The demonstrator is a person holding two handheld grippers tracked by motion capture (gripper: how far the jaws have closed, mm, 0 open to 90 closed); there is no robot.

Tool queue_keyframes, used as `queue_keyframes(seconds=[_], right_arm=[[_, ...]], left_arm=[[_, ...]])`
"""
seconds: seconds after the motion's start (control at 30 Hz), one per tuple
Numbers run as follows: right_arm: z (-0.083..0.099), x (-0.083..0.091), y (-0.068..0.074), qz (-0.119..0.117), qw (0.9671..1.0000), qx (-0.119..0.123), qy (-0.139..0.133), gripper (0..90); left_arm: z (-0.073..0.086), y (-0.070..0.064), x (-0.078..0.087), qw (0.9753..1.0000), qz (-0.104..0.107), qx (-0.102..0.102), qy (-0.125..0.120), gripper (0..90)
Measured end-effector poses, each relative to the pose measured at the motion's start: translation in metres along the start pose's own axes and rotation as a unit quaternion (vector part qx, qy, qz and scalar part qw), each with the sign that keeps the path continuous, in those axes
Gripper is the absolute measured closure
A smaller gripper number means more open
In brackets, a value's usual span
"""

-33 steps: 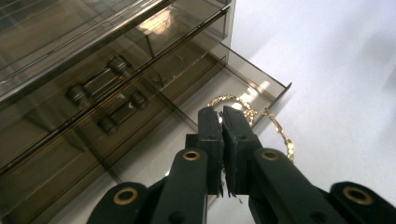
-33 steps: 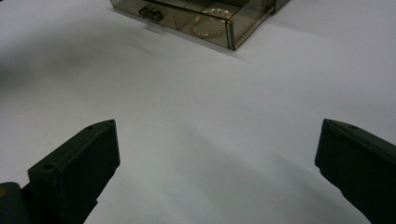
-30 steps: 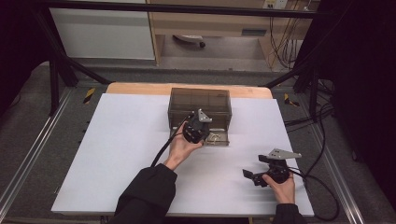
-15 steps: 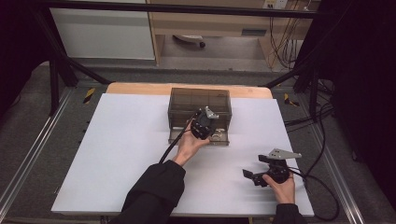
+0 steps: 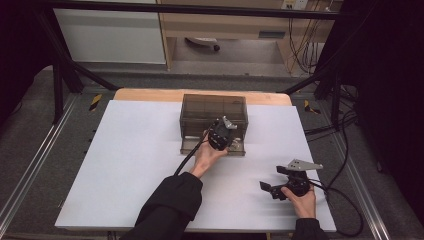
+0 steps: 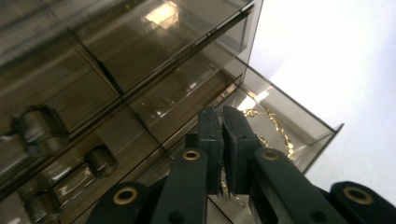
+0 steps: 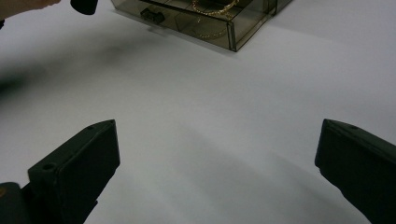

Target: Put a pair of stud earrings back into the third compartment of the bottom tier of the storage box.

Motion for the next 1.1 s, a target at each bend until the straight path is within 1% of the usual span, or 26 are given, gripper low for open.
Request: queue_keyframes(seconds=[0.23,0.3,0.33,0.47,0.53,0.57,0.67,0.77,0.83,0.93,1.03,1.1], right_arm=[[0.0,0.0,0.0,0.0,1.0,0.0,-0.001,0.6],[0.0,0.0,0.0,0.0,1.0,0.0,0.0,0.6],[0.0,0.0,0.0,0.0,1.0,0.0,0.0,0.6],[0.0,0.0,0.0,0.0,1.0,0.001,0.0,0.6],[0.0,0.0,0.0,0.0,1.0,0.001,0.0,0.6],[0.0,0.0,0.0,0.0,1.0,0.001,0.0,0.6],[0.0,0.0,0.0,0.001,1.0,0.001,0.0,0.6],[0.0,0.0,0.0,0.0,1.0,0.002,0.002,0.6],[0.0,0.0,0.0,0.001,1.0,0.001,0.001,0.6],[0.0,0.0,0.0,0.001,1.0,0.0,-0.001,0.6],[0.0,0.0,0.0,0.001,1.0,0.0,-0.001,0.6],[0.0,0.0,0.0,0.002,1.0,0.0,0.0,0.6]], left_arm=[[0.004,0.001,-0.007,1.0,0.002,0.001,0.006,85.9],[0.004,0.0,-0.005,1.0,0.005,-0.002,0.006,85.4],[0.004,-0.001,-0.004,1.0,0.008,-0.002,0.002,85.2],[0.004,-0.003,0.005,0.9998,0.021,0.0,-0.003,80.1],[0.006,-0.004,0.01,0.9996,0.028,0.002,-0.004,75.8],[0.007,-0.005,0.013,0.9995,0.031,0.002,-0.004,75.8],[0.011,-0.005,0.025,0.9992,0.04,0.002,-0.009,72.1],[0.017,-0.004,0.039,0.999,0.044,0.001,-0.013,69.5],[0.021,-0.004,0.049,0.9986,0.046,0.002,-0.025,67.9],[0.033,0.0,0.065,0.9986,0.046,-0.001,-0.028,63.1],[0.043,0.005,0.079,0.998,0.052,0.007,-0.036,55.3],[0.052,0.011,0.089,0.9981,0.046,0.008,-0.041,51.1]])
Point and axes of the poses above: each handheld gripper's, and its own axes: x roughly backward along the jaws, z roughly out of its underside, y roughly to its left, the point moved 8 cm from there along -x, roughly forward along the jaws, and after that the axes turned 1 degree about y, right-handed, at the moved point
